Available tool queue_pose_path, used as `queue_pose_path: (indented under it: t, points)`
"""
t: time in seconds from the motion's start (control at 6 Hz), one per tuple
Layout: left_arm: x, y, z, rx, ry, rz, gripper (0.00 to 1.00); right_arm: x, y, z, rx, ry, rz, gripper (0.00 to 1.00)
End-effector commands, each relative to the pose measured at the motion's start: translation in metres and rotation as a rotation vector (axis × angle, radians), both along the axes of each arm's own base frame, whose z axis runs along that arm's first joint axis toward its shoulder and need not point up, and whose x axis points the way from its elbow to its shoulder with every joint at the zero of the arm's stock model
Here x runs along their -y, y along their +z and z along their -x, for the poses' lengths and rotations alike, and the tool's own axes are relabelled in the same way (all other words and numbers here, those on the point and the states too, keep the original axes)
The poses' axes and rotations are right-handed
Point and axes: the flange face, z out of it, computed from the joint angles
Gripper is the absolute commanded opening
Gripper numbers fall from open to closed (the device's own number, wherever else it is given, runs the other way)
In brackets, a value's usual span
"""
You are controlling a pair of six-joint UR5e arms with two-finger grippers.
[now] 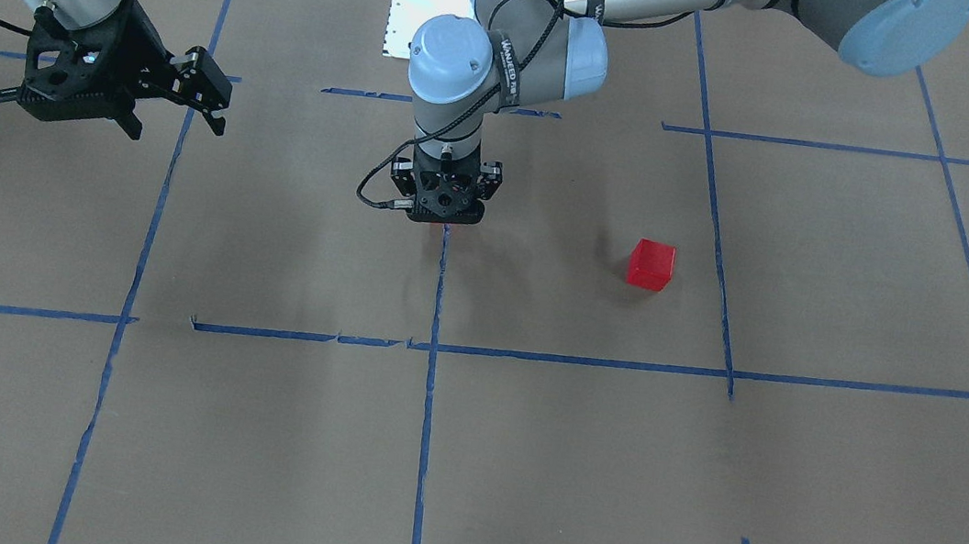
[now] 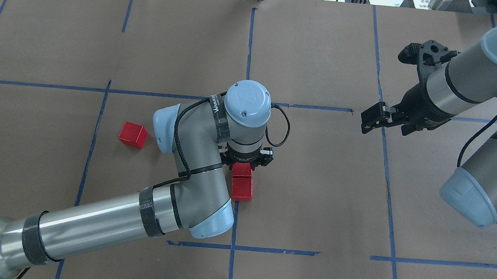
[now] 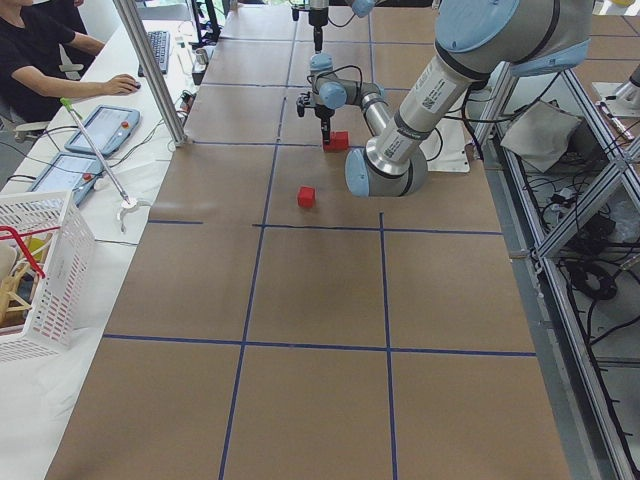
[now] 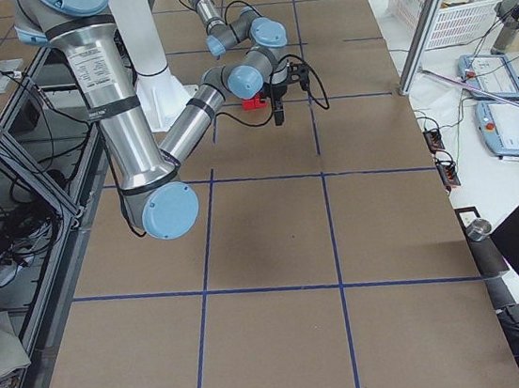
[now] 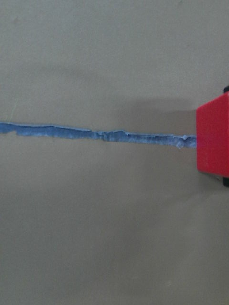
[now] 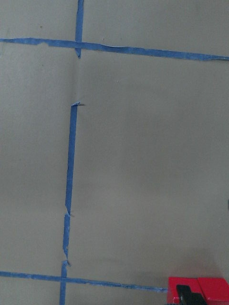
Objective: Form red blocks into L shape at center
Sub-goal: 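Lower the cube against the center cube and open the left gripper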
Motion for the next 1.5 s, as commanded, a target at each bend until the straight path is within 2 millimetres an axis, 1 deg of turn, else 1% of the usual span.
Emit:
queue_pose_path:
  t: [0.0,0.17,0.33,0.5,0.67,0.83,1.0,1.17,1.33]
  points:
    - [-0.010,0.000,-0.006,-0.008,0.011,-0.005,1.00,0.000,0.000,0.001,-0.001,0.002,0.003,1.00]
    - [-0.011,-0.006,-0.003,-0.018,0.010,-0.011,1.00,0.000,0.001,0.001,-0.003,0.003,0.003,1.00]
    - [-0.014,-0.032,0.017,-0.067,0.001,-0.034,1.00,0.000,-0.001,0.001,-0.001,0.003,0.001,1.00]
    - [0.006,-0.047,0.052,-0.087,-0.045,-0.042,1.00,0.000,-0.001,0.001,0.000,0.004,0.002,1.00]
    - [0.022,-0.029,0.090,-0.085,-0.086,-0.050,1.00,0.000,-0.001,0.001,0.000,0.004,0.002,1.00]
    - [0.029,0.008,0.136,-0.083,-0.078,-0.110,1.00,0.000,0.000,0.000,-0.001,0.006,0.003,1.00]
    - [0.036,0.050,0.169,-0.060,-0.004,-0.214,1.00,-0.001,0.003,-0.001,-0.005,0.007,0.006,1.00]
    - [0.049,0.100,0.202,-0.042,0.030,-0.288,1.00,-0.003,0.001,-0.002,-0.001,0.006,0.005,1.00]
    - [0.055,0.146,0.217,-0.002,0.043,-0.284,1.00,-0.003,0.000,-0.001,0.000,0.005,0.005,1.00]
